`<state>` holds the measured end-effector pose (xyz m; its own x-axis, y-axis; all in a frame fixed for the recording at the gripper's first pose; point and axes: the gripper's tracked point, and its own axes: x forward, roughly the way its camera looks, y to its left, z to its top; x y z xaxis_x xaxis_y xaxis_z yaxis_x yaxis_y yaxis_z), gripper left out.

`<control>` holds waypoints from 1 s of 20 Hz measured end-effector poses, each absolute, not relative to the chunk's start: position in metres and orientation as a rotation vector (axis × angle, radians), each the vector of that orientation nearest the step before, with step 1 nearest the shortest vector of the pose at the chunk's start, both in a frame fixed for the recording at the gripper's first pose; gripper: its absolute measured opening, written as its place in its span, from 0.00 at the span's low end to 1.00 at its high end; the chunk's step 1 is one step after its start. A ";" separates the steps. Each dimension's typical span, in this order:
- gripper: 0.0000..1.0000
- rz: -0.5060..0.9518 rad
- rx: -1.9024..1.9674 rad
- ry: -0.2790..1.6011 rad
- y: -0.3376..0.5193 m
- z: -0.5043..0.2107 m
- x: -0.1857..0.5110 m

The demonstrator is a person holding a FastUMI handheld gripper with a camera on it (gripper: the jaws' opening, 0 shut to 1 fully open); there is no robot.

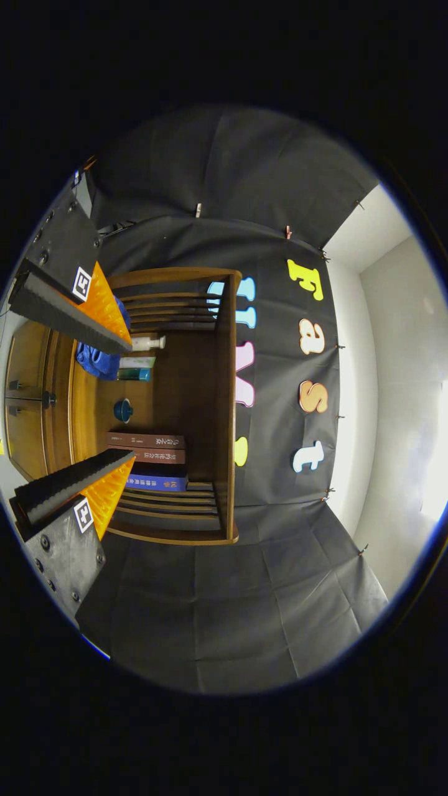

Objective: Pull open the drawer, take out the items inside it, and place them on the countertop above the cabinet.

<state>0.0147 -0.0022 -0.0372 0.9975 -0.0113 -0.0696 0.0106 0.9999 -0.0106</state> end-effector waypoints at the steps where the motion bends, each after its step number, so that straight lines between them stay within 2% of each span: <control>1: 0.98 -0.011 -0.016 0.077 -0.002 -0.044 0.016; 7: 0.98 -0.005 -0.014 0.134 0.001 -0.106 0.030; 20: 0.99 -0.010 0.050 0.405 -0.009 -0.287 0.090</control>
